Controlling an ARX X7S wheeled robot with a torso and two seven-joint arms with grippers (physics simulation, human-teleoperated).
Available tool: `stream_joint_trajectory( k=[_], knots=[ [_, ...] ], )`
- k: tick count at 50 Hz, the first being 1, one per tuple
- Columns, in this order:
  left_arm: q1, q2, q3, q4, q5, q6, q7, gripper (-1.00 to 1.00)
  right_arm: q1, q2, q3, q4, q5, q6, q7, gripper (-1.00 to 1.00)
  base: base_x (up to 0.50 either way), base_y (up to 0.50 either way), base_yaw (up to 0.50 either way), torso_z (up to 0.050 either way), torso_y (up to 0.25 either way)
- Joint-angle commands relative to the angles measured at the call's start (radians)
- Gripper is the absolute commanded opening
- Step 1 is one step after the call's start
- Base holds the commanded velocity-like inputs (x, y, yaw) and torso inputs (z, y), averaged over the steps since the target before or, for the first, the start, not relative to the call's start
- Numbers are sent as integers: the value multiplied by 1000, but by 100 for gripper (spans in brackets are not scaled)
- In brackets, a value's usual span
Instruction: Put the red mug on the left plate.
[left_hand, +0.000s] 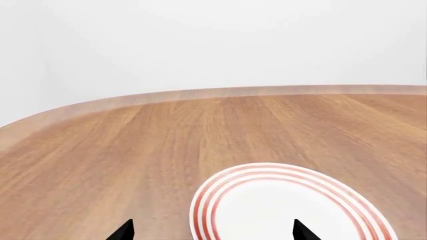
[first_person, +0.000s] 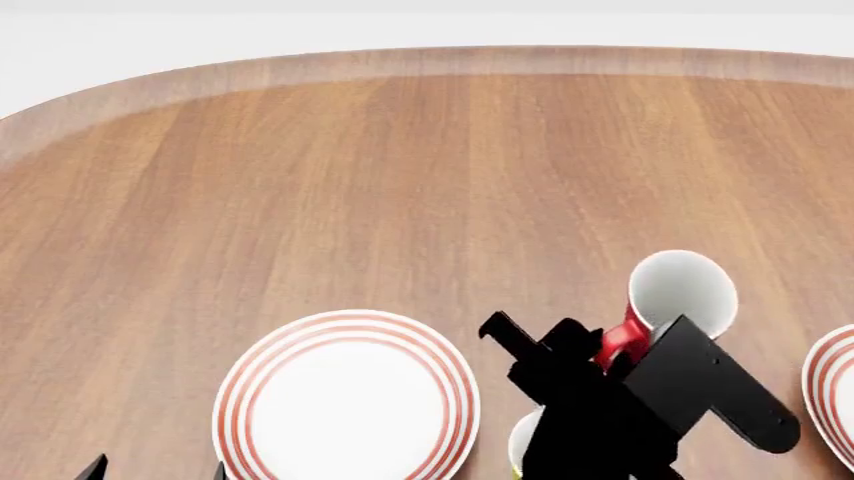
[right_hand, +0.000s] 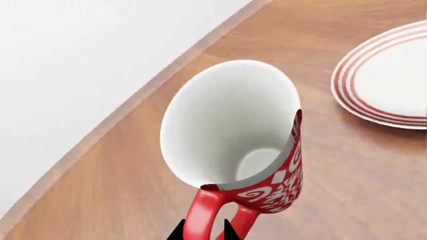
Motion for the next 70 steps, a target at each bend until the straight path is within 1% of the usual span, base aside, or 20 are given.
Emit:
stream_joint_trajectory(
  k=[1,11,16,17,22,32,38,42,47,54,61,70],
  knots=[
    [-1,-3,5,1,-4,-1,-3,100,26,44,-96,-123,13,89,-84,-100,0,0,0,0,0],
    [-1,-6,7,4,-7,0,-7,100,29,51,-144,-137,34,120,-152,-100,0,0,0,0,0],
    [-2,-8,9,3,-8,1,-8,100,25,54,-157,-108,50,116,-225,-100,0,0,0,0,0],
    [-2,-8,9,3,-8,1,-8,100,26,55,-165,-88,53,112,-270,-100,0,0,0,0,0],
    [-4,-9,11,2,-10,1,-9,100,29,57,-186,-33,67,117,-360,-100,0,0,0,0,0],
    [-4,-11,15,0,-11,4,-12,100,27,62,-221,18,58,102,-494,-100,0,0,0,0,1],
    [-4,-12,17,0,-12,5,-14,100,37,58,-250,84,51,104,-580,-100,0,0,0,0,0],
    [-5,-12,18,-3,-14,6,-14,100,40,56,-268,129,29,95,-623,-100,0,0,0,0,0],
    [-6,-13,19,-3,-17,5,-15,100,50,60,-306,165,-4,84,-713,-100,0,0,0,0,0],
    [-8,-14,21,-6,-18,7,-17,100,74,42,-345,285,-74,42,-803,-100,0,0,0,0,0],
    [-10,-16,24,-7,-18,7,-19,100,99,26,-388,351,-136,12,-864,-100,0,0,0,0,1],
    [-10,-18,26,-6,-20,8,-21,100,126,4,-412,419,-167,-8,-916,-100,0,0,0,0,0]
  ],
)
